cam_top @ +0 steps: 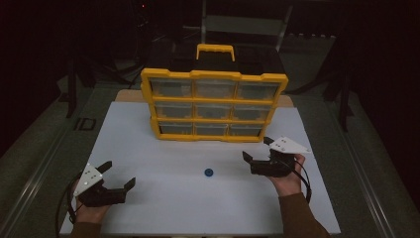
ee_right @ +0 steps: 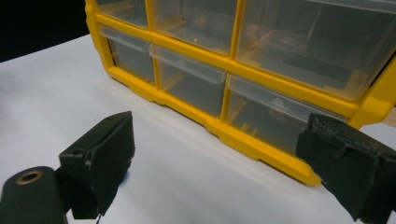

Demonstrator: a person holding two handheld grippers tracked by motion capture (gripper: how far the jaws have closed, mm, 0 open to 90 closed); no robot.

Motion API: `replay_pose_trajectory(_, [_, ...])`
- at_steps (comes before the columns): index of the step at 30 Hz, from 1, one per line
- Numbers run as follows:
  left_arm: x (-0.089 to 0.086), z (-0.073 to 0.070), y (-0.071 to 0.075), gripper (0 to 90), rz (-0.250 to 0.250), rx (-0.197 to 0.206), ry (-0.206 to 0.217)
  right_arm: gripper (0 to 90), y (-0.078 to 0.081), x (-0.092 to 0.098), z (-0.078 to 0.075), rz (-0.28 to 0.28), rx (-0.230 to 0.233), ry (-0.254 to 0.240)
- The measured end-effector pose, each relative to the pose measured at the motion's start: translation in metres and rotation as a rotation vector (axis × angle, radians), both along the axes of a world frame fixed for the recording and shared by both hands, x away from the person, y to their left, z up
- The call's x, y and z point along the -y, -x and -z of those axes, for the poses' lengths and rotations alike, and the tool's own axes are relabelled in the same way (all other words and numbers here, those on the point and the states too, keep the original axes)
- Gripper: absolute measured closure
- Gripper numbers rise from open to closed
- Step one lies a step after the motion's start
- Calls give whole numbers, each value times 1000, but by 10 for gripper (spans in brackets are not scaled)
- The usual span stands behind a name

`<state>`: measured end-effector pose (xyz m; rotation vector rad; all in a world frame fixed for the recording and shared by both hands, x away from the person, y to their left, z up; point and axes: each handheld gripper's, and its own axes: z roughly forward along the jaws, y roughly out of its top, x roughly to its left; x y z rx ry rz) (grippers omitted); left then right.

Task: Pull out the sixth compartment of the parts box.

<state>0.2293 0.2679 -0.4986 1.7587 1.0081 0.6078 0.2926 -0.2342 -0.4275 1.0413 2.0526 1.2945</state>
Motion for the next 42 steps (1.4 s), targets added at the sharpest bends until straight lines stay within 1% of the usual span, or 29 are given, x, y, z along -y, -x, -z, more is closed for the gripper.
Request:
replay_pose_trajectory(5, [0,0,0,0,2,0,-4,96,-7,-2,-3,2,1,-5])
replay_pose_trajectory(9, [1,0,0,0,4,-1,-4,96,-12,-3,-6,-5,7,-22])
replay_pose_trajectory(16, [1,0,0,0,4,-1,-4,105,-19,-4,-5,-5,1,-28])
replay_pose_trajectory(18, [1,0,0,0,4,-1,-3,105,-23,-4,-4,-13,0,-36])
replay_pose_trajectory(25, [1,0,0,0,6,-3,-4,105,-28,-4,-5,-6,-6,-38])
replay_pose_trajectory(27, [1,0,0,0,6,-3,-3,106,-31,-5,-8,6,-5,-35])
replay_pose_trajectory(29, [1,0,0,0,6,-2,-3,106,-32,-6,-10,3,-1,-31])
replay_pose_trajectory(30, [1,0,0,0,7,-2,-3,106,-34,-7,-13,6,4,-20])
replay_pose_trajectory(34, [1,0,0,0,7,-1,0,107,-36,-7,-14,8,6,-18])
replay_pose_trajectory(35, [1,0,0,0,7,-2,0,110,-39,-6,-13,18,1,-17])
replay_pose_trajectory(41, [1,1,0,0,8,-5,0,110,-42,-5,-13,28,-2,-17])
replay_pose_trajectory(42, [1,1,0,0,8,-5,-1,109,-44,-6,-15,35,-2,-10])
